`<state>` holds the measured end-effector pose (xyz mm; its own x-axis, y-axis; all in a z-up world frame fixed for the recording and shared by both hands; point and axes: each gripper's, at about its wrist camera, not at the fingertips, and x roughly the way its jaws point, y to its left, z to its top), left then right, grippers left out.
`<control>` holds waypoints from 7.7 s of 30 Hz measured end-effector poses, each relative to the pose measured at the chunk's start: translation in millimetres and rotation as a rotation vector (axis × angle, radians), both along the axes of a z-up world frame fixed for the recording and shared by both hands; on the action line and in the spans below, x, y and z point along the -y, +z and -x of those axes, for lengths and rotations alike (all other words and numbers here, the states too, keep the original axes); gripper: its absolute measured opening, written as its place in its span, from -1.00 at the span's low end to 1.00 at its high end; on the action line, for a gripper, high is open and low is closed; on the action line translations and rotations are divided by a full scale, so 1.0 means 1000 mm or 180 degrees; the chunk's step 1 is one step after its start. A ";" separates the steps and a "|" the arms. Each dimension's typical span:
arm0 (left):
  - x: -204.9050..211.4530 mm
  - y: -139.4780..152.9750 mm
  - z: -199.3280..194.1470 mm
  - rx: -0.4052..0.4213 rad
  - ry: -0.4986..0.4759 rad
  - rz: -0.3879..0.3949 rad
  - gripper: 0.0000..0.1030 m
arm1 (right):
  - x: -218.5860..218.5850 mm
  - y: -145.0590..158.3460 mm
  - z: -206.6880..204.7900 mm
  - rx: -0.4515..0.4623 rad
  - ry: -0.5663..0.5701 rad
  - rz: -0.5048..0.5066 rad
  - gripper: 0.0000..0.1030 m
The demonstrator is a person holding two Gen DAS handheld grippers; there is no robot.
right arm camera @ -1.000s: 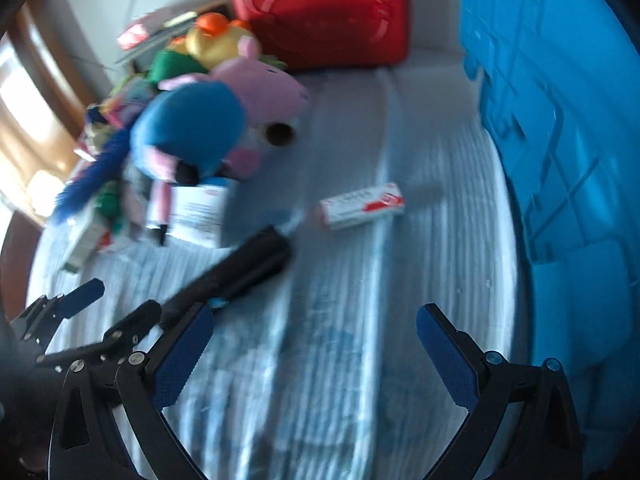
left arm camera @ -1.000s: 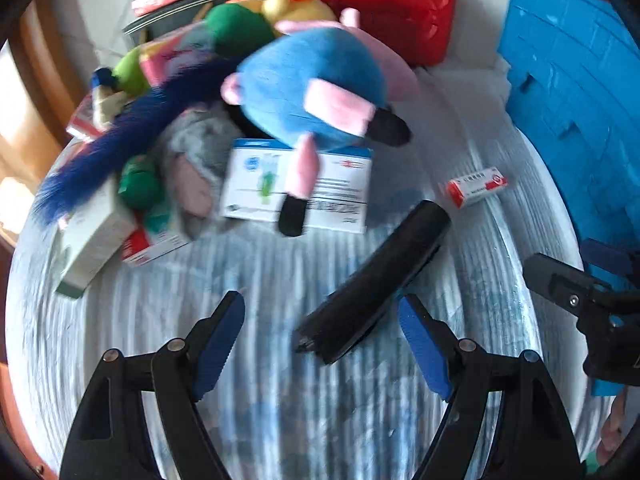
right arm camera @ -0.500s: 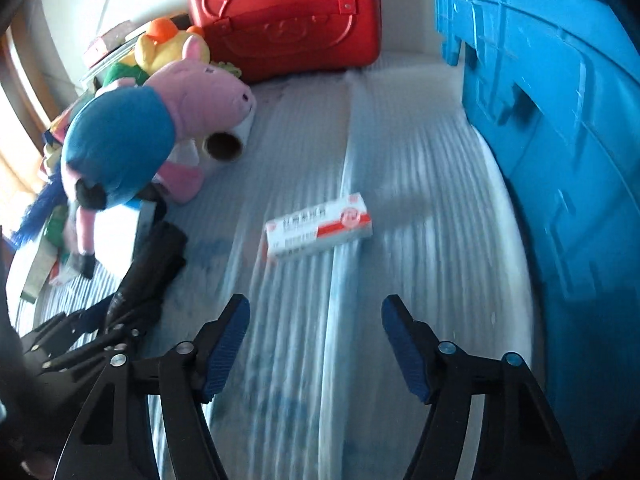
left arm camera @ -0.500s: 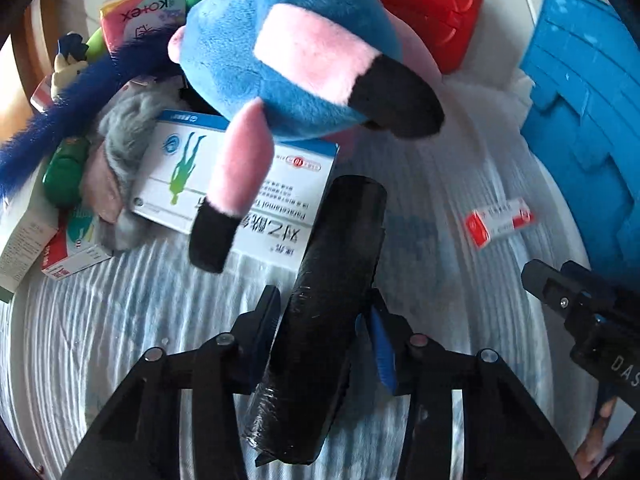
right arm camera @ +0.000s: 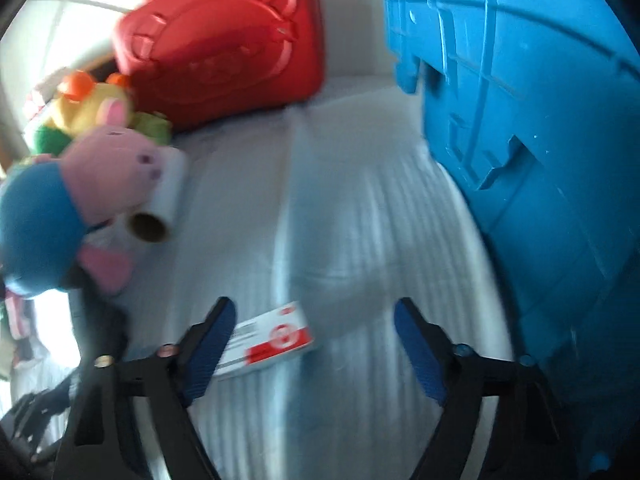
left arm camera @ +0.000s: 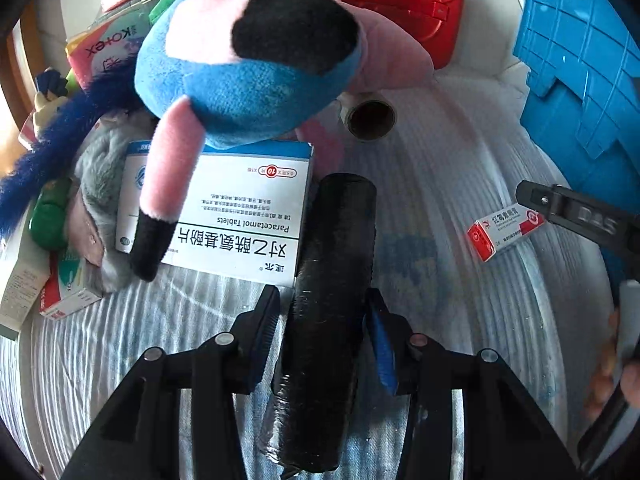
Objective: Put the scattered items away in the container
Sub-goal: 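Grasp the red-white ointment box with the right gripper, then carry the black cylinder with left while right carries ointment box to crate, then open left gripper dropping the cylinder while right releases ointment box into crate, then withdraw both grippers from the crate back over the table pile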
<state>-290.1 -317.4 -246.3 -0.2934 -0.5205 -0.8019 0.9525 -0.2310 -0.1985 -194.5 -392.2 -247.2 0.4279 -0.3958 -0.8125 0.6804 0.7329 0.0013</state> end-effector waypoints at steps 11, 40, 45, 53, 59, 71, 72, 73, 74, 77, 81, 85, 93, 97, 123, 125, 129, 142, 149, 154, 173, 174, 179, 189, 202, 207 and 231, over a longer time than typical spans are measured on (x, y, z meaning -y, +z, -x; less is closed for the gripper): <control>-0.018 0.000 -0.020 -0.0212 0.0204 -0.0133 -0.24 | -0.073 -0.007 0.020 -0.0125 0.0789 -0.0445 0.26; -0.026 -0.004 -0.035 -0.0151 0.0303 -0.0049 -0.24 | -0.080 -0.017 -0.028 0.0069 0.1251 -0.0413 0.44; -0.028 -0.005 -0.036 -0.0139 0.0319 -0.0012 -0.24 | -0.090 -0.023 -0.020 -0.0113 0.1425 -0.0169 0.12; -0.034 -0.003 -0.041 -0.0069 0.0359 0.0009 -0.23 | -0.108 -0.020 -0.003 -0.0114 0.1530 -0.0051 -0.47; -0.046 -0.001 -0.043 -0.0122 0.0350 -0.0089 -0.26 | -0.112 -0.016 0.011 -0.0096 0.1390 -0.0066 -0.49; -0.112 0.065 -0.074 -0.0094 0.0512 0.0176 -0.34 | -0.146 0.048 0.062 0.0149 0.1506 -0.0055 -0.49; -0.117 0.074 -0.080 -0.0104 0.0521 0.0219 -0.34 | -0.149 0.055 0.067 0.0157 0.1503 -0.0033 -0.49; -0.117 0.083 -0.077 -0.0122 0.0520 0.0265 -0.34 | -0.152 0.064 0.071 0.0190 0.1498 -0.0015 -0.49; -0.119 0.094 -0.076 -0.0143 0.0517 0.0338 -0.34 | -0.156 0.075 0.074 0.0231 0.1491 0.0011 -0.49; -0.136 0.130 -0.091 -0.0147 0.0486 0.0624 -0.34 | -0.171 0.111 0.087 0.0377 0.1448 0.0179 -0.49; -0.151 0.170 -0.110 -0.0235 0.0471 0.0878 -0.34 | -0.195 0.160 0.097 0.0554 0.1403 0.0411 -0.49; -0.166 0.206 -0.125 -0.0259 0.0421 0.1095 -0.34 | -0.216 0.201 0.107 0.0708 0.1350 0.0604 -0.49; -0.193 0.278 -0.112 -0.0449 0.0176 0.1491 -0.34 | -0.221 0.273 0.136 0.0849 0.1028 0.0966 -0.49; -0.207 0.312 -0.086 -0.0529 -0.0020 0.1626 -0.34 | -0.204 0.312 0.166 0.0953 0.0794 0.1157 -0.49; -0.178 0.418 0.292 -0.0164 -0.0660 0.0850 -0.34 | 0.119 0.377 0.317 0.0489 0.0600 0.1139 -0.49; -0.161 0.395 0.313 -0.0022 -0.0776 0.0618 -0.34 | 0.141 0.363 0.310 0.0367 0.0643 0.0978 -0.49; -0.134 0.337 0.345 0.0245 -0.1005 0.0102 -0.34 | 0.170 0.324 0.294 0.0084 0.0686 0.0721 -0.49; -0.117 0.241 0.365 0.0482 -0.1292 -0.0859 -0.34 | 0.216 0.206 0.268 -0.0803 0.0855 -0.0275 -0.49; -0.112 0.252 0.357 0.0551 -0.1200 -0.0675 -0.10 | 0.208 0.215 0.270 -0.0717 0.0939 -0.0174 -0.49; -0.104 0.245 0.354 0.0640 -0.1192 -0.0725 0.03 | 0.202 0.214 0.264 -0.0711 0.1059 -0.0209 -0.49; -0.100 0.222 0.355 0.0994 -0.1281 -0.0950 0.03 | 0.213 0.203 0.262 -0.0961 0.0908 -0.0169 0.79; -0.099 0.221 0.355 0.0997 -0.1273 -0.0977 0.03 | 0.214 0.203 0.263 -0.0961 0.0886 -0.0156 0.89; -0.098 0.221 0.355 0.0996 -0.1249 -0.1059 0.03 | 0.217 0.204 0.263 -0.1003 0.0856 -0.0152 0.99; -0.140 0.285 0.337 0.0767 -0.1377 -0.0722 0.03 | 0.206 0.267 0.308 -0.0711 0.1111 -0.0185 0.99; -0.229 0.355 0.295 0.0293 -0.1066 0.0236 0.50 | 0.161 0.302 0.382 -0.0122 0.1261 -0.0150 1.00; -0.251 0.359 0.284 0.0247 -0.0817 0.0451 0.50 | 0.146 0.308 0.402 0.0007 0.1214 0.0031 1.00; -0.289 0.337 0.077 -0.0154 0.0512 0.0887 0.50 | 0.013 0.332 0.366 0.0777 0.1653 0.0120 1.00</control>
